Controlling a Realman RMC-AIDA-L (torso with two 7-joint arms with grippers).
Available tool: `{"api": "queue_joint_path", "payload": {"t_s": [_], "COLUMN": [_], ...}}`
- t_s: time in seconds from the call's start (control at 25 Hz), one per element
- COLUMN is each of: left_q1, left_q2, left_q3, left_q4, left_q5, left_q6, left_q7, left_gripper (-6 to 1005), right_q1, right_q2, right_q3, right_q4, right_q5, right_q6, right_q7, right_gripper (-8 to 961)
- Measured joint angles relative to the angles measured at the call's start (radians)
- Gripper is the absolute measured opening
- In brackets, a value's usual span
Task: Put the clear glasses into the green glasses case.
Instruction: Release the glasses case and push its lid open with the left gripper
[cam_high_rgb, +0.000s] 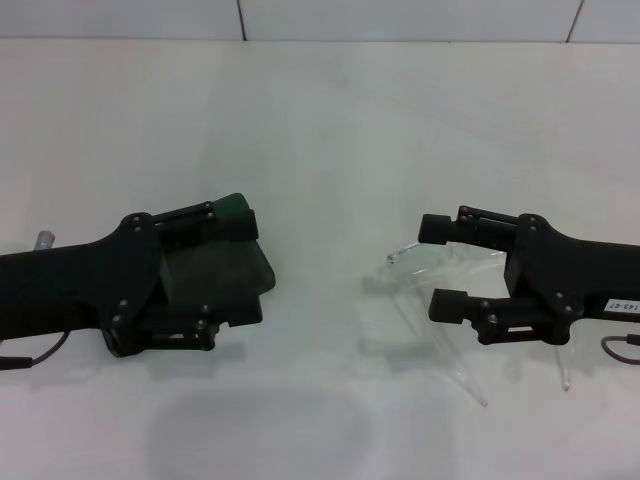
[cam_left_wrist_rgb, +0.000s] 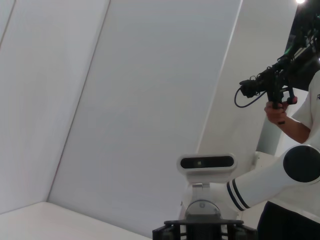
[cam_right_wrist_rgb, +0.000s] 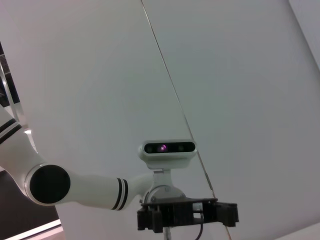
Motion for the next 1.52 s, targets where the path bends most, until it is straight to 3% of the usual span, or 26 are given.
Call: {"api": "queue_joint_path", "payload": {"t_s": [0.64,0.92,1.16,1.28,1.36,1.52], "left_q1": [0.001,0.009,0.017,0.012,0.011,0.034], "left_q2": [-0.001,-0.014,-0.047,-0.049,-0.050,-0.080], "left_q3": [-0.001,-0.010,-0.174,-0.204,-0.218,-0.230], "left_q4": [-0.001,-0.001,-0.033,-0.022,0.007,0.145], "left_q5": [0.014,0.008,0.005,0.006,0.004,0.028], "left_q6": [-0.012,-0.036,-0.064,-0.095,-0.149,-0.275], "left_q7": [0.007,0.060,0.144,0.111,0.059,-0.024], "left_gripper": [881,881,881,878,877,873], "right_q1": [-0.003,-0.022,-0.090,-0.149,-0.191,-0.264], "right_q2": [0.002,0.000,-0.004,-0.004,-0.004,-0.006], "right_q3": [0.001,0.006,0.007,0.007,0.008,0.008], "right_q4": [-0.001,-0.003,-0.005,-0.003,0.003,0.023], "right_q5": [0.016,0.063,0.224,0.368,0.487,0.686], "right_q6": [-0.022,-0.024,-0.028,-0.030,-0.038,-0.049], "right_q7": [0.000,-0.010,-0.039,-0.062,-0.072,-0.080], "right_gripper": [862,861,859,859,858,857]}}
